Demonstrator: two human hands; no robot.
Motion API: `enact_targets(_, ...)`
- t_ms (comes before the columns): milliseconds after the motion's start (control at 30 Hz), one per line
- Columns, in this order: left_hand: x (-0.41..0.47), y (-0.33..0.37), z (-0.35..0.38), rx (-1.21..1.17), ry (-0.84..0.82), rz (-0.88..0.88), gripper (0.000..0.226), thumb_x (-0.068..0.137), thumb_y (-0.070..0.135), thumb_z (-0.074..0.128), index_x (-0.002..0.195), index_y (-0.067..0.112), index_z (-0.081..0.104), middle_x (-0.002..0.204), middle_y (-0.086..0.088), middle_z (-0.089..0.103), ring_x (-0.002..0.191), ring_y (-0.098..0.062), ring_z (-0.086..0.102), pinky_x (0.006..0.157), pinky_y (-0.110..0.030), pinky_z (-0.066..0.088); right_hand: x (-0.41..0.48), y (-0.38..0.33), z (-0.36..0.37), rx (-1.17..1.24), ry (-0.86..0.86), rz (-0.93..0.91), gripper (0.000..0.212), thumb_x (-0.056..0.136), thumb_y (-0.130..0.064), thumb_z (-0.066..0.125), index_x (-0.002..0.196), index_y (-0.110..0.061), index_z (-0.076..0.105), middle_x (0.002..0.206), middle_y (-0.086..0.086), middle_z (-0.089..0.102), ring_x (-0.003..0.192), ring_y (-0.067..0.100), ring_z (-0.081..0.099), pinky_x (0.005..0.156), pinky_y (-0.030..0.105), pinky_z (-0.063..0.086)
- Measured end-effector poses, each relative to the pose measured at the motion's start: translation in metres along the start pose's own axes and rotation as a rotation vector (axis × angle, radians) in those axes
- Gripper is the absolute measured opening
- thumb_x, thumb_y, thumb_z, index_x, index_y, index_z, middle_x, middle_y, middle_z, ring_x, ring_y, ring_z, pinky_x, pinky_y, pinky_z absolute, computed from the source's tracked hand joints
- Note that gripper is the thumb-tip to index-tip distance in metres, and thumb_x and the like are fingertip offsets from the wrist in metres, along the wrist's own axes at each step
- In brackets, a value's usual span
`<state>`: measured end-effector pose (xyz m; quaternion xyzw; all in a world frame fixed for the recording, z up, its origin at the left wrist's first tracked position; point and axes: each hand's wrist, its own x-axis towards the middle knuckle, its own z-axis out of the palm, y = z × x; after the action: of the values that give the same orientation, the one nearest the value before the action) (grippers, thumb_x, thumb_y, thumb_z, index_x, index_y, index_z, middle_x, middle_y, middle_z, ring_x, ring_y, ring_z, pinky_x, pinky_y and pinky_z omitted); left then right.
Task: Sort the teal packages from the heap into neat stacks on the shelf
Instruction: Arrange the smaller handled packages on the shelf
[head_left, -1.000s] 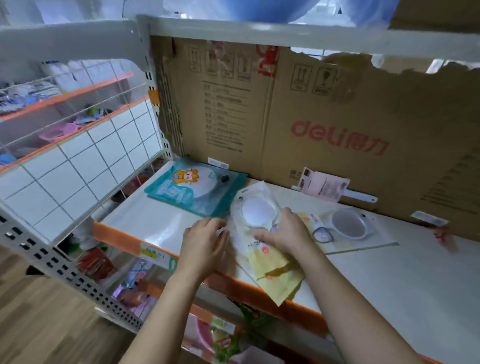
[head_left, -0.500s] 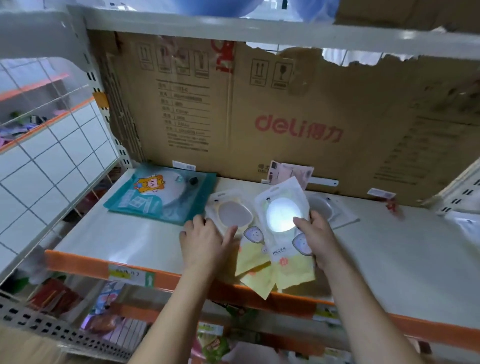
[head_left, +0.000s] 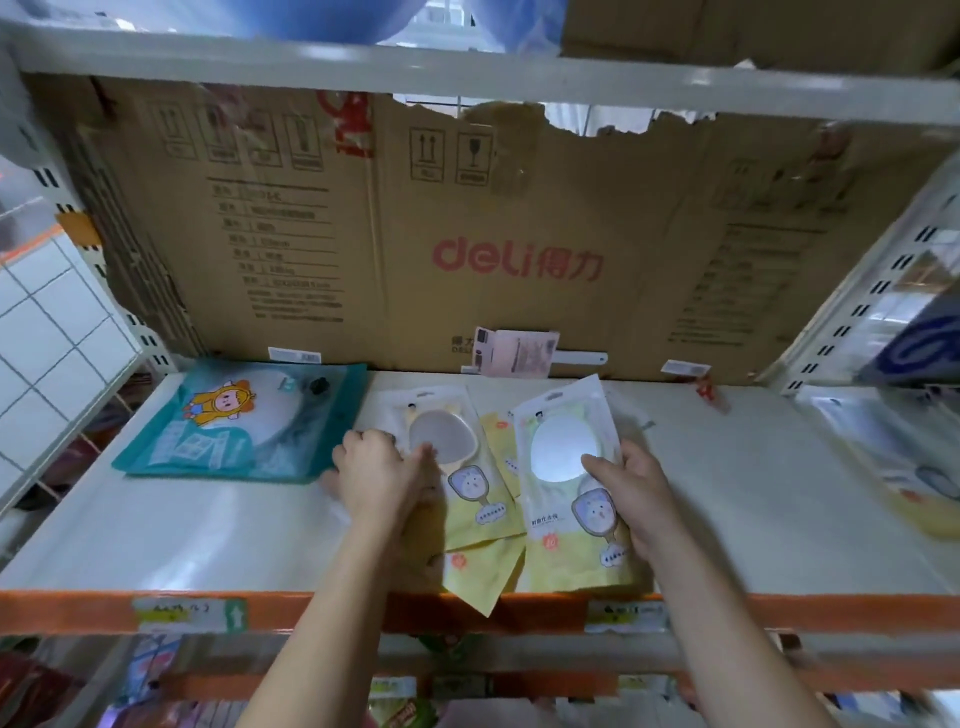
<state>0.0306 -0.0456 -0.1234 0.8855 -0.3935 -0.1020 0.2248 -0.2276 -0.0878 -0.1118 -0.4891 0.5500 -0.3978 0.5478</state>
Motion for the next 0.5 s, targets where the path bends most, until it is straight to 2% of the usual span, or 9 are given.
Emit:
enact_targets(67, 0.003, 0.003, 0.0, -0.053, -0.021, 0.01, 0.037, 0.086, 0.049, 0.06, 0.073, 0.015, 0.061, 0.096, -0.011, 0.062, 0.097, -0.032, 0.054, 0.086, -0.041, 0.042, -0.002, 0.001, -0.006, 0.022, 0.033, -0.023, 0.021, 0.092, -0.015, 0.063, 0.113, -0.014, 0.063, 0.101, 0.002, 0.072, 0.091, 0.018, 0.069, 0.073, 0.03, 0.054)
enact_targets(100, 0.004, 0.006, -0.001, -0.087, -0.033, 0.016, 0.035, 0.089, 0.045, 0.058, 0.072, 0.015, 0.058, 0.088, -0.009, 0.063, 0.091, -0.031, 0.057, 0.082, -0.039, 0.043, -0.002, 0.002, -0.009, 0.028, 0.043, -0.031, 0.019, 0.093, -0.016, 0.062, 0.112, -0.015, 0.064, 0.099, 0.001, 0.072, 0.089, 0.015, 0.069, 0.069, 0.026, 0.053)
enact_targets(200, 0.002, 0.016, -0.008, -0.285, -0.056, 0.042, 0.026, 0.097, 0.034, 0.053, 0.089, 0.009, 0.056, 0.084, -0.007, 0.06, 0.08, -0.026, 0.056, 0.065, -0.034, 0.04, -0.005, 0.006, -0.018, 0.045, 0.082, -0.05, 0.015, 0.095, -0.017, 0.059, 0.109, -0.016, 0.065, 0.096, -0.001, 0.073, 0.082, 0.01, 0.069, 0.06, 0.017, 0.05)
enact_targets(300, -0.008, 0.03, -0.013, -0.502, -0.09, 0.117, 0.019, 0.098, 0.027, 0.054, 0.095, 0.009, 0.05, 0.082, -0.006, 0.056, 0.074, -0.023, 0.052, 0.055, -0.033, 0.036, -0.009, 0.006, -0.03, 0.081, 0.137, -0.064, 0.009, 0.095, -0.015, 0.059, 0.101, -0.017, 0.065, 0.093, 0.0, 0.072, 0.083, 0.014, 0.068, 0.059, 0.017, 0.05)
enact_targets(400, -0.024, 0.047, -0.012, -0.826, -0.189, 0.083, 0.015, 0.097, 0.02, 0.056, 0.107, 0.009, 0.051, 0.091, -0.009, 0.064, 0.072, -0.026, 0.061, 0.052, -0.031, 0.045, -0.013, 0.006, -0.05, 0.101, 0.194, -0.082, 0.007, 0.094, -0.014, 0.061, 0.095, -0.018, 0.066, 0.09, 0.001, 0.073, 0.084, 0.018, 0.069, 0.067, 0.025, 0.054)
enact_targets(500, -0.043, 0.071, -0.009, -0.905, -0.254, 0.138, 0.009, 0.095, 0.014, 0.057, 0.1, 0.008, 0.06, 0.081, -0.01, 0.069, 0.058, -0.022, 0.063, 0.056, -0.037, 0.051, -0.017, 0.007, -0.083, 0.097, 0.25, -0.08, 0.007, 0.092, -0.017, 0.064, 0.097, -0.015, 0.068, 0.094, 0.008, 0.074, 0.09, 0.027, 0.07, 0.082, 0.041, 0.056)
